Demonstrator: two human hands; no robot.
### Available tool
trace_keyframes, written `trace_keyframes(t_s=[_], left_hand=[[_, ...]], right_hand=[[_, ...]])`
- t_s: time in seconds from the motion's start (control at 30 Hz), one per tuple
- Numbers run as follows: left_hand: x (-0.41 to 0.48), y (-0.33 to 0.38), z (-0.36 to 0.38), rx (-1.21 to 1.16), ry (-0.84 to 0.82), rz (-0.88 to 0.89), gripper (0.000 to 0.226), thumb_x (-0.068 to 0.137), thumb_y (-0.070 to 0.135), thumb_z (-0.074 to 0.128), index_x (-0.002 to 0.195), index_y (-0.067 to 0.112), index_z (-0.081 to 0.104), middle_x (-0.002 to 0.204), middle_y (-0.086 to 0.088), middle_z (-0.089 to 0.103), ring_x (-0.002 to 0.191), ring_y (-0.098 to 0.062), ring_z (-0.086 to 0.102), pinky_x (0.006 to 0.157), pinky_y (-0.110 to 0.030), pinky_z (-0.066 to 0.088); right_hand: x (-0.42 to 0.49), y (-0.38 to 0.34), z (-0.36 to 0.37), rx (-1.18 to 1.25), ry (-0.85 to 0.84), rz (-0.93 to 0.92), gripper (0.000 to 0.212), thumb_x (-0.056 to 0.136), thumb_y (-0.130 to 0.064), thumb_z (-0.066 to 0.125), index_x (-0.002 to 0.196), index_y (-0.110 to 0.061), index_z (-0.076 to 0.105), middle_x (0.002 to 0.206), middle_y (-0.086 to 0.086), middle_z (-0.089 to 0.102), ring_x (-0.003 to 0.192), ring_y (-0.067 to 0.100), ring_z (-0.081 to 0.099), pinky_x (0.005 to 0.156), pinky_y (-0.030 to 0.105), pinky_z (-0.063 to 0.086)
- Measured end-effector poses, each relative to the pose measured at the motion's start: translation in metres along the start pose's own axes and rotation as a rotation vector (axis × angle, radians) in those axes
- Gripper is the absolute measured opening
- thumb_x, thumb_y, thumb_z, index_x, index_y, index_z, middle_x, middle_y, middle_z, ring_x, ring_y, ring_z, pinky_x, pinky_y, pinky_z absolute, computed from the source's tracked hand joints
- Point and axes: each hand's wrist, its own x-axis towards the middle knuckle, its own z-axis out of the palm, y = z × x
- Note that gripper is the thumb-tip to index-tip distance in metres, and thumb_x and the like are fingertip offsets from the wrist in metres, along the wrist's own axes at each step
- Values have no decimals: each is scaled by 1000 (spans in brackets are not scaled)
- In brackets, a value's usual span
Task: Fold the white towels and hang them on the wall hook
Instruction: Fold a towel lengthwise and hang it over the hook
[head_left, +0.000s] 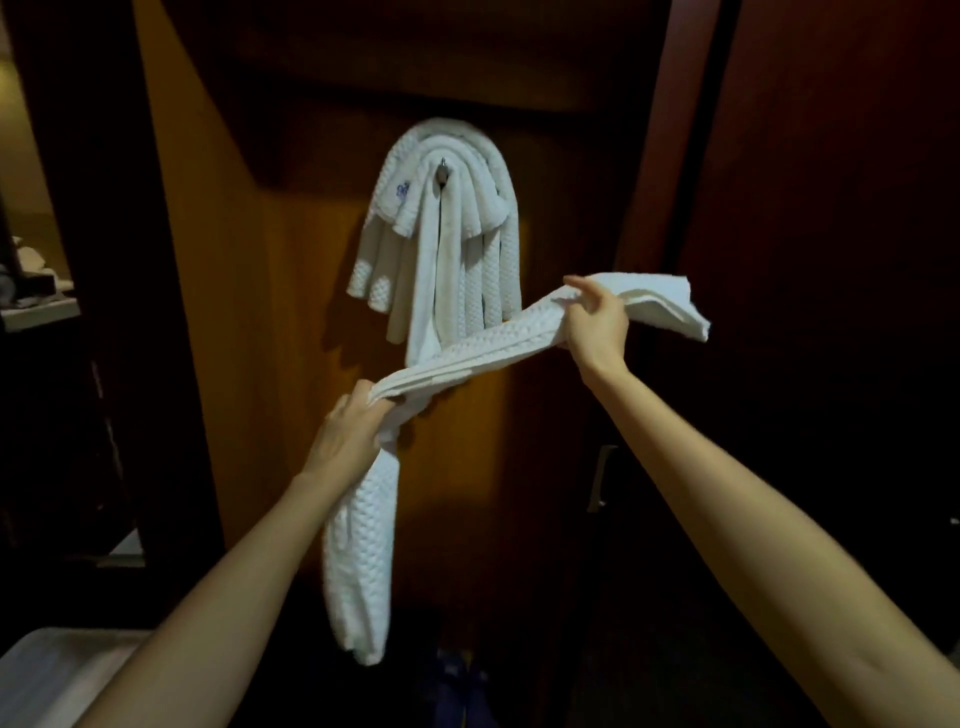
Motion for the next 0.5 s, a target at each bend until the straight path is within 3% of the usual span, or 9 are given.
trace_keyframes(t_s=[0.13, 0.27, 0.37, 0.43, 0.5], left_hand=[[42, -16, -29, 47, 67, 44, 24, 90, -2, 49, 112, 4, 55, 131, -10, 37, 101, -36, 53, 75, -42, 48], [84, -30, -74, 38, 363, -11, 21, 81, -2, 56, 101, -1, 60, 133, -15, 45, 93, -45, 54, 61, -50, 47], [126, -46, -112, 88, 483, 14, 23, 77, -7, 54, 98, -3, 60, 131, -15, 47, 83, -47, 55, 55, -46, 40], [155, -58, -132, 126, 500, 43, 26, 80, -7, 51, 105, -3, 56, 132, -13, 45, 88, -45, 52, 55, -42, 33], [181, -70, -145, 179, 488, 55, 29, 85, -5, 50, 113, -1, 52, 135, -10, 39, 98, -42, 48, 58, -42, 33]], right_hand=[[19, -18, 6, 90, 7, -24, 51, 85, 7, 37, 117, -17, 68, 130, 7, 60, 121, 24, 55, 97, 51, 50], [40, -50, 20, 160, 60, -173, 47, 88, 3, 42, 123, -18, 66, 129, -4, 59, 123, 14, 53, 104, 45, 47], [66, -74, 39, 266, 112, -200, 49, 90, 2, 41, 131, -18, 59, 131, 0, 58, 118, 14, 56, 105, 44, 46], [87, -84, 50, 358, 115, -172, 56, 90, 4, 38, 140, -20, 51, 113, 4, 64, 91, 20, 62, 96, 41, 51], [108, -89, 60, 401, 125, -151, 64, 89, 7, 36, 145, -23, 42, 88, 2, 60, 63, 18, 48, 78, 39, 48]])
